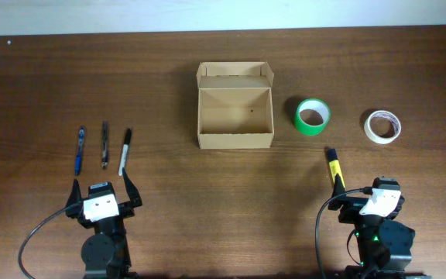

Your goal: Pack container

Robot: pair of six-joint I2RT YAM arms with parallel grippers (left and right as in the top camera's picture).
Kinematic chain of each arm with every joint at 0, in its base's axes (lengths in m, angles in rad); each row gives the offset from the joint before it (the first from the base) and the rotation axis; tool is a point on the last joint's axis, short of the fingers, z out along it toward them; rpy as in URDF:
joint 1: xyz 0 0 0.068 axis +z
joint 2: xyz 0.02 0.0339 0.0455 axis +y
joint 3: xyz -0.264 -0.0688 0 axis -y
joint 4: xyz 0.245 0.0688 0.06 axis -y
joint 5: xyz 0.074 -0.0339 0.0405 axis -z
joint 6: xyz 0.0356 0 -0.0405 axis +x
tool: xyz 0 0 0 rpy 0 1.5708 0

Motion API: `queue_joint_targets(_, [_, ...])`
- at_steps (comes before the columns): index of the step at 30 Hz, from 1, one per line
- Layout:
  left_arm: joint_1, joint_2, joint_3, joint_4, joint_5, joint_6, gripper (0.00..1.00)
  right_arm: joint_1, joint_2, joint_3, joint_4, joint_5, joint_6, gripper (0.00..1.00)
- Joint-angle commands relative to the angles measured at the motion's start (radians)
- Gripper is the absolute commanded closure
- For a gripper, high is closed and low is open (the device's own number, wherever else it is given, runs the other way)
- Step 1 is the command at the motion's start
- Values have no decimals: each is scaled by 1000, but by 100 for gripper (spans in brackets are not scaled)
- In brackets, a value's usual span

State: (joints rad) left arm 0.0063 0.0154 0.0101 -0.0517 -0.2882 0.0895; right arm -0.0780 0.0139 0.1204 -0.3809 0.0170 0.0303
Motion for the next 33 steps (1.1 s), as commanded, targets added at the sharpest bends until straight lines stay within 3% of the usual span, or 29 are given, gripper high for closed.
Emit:
queue_joint_targets(1, [3,-10,-1,-6,3,9,1,-8,-10,-7,0,-6,11,1])
queue_joint_targets(9, [3,-10,-1,-3,26,9,0,-8,-10,-7,0,-73,11,1])
queue_joint_targets(12, [3,-10,-1,15,132,8,0,-8,-10,-7,0,-182,11,1])
queue_joint_targets(14, [3,-10,-1,20,284,5,1,-8,-10,-7,8,-253,11,1])
queue_joint_targets(16, [3,-10,0,11,369,-82,0,-8,-10,-7,43,-325,23,1])
queue_joint_targets(19, [3,-9,29,-65,376,-223,0,-8,-10,-7,82,-402,133,1])
queue_joint_targets(23, [3,28,135,-145,321,-283,1,-8,0,-2,165,-429,216,1])
queue_joint_targets(28, [3,235,389,-257,186,-208,1,-8,90,98,280,-419,210,1])
queue_joint_targets(33, [3,584,658,-394,200,-113,1,-8,366,333,118,-363,155,1])
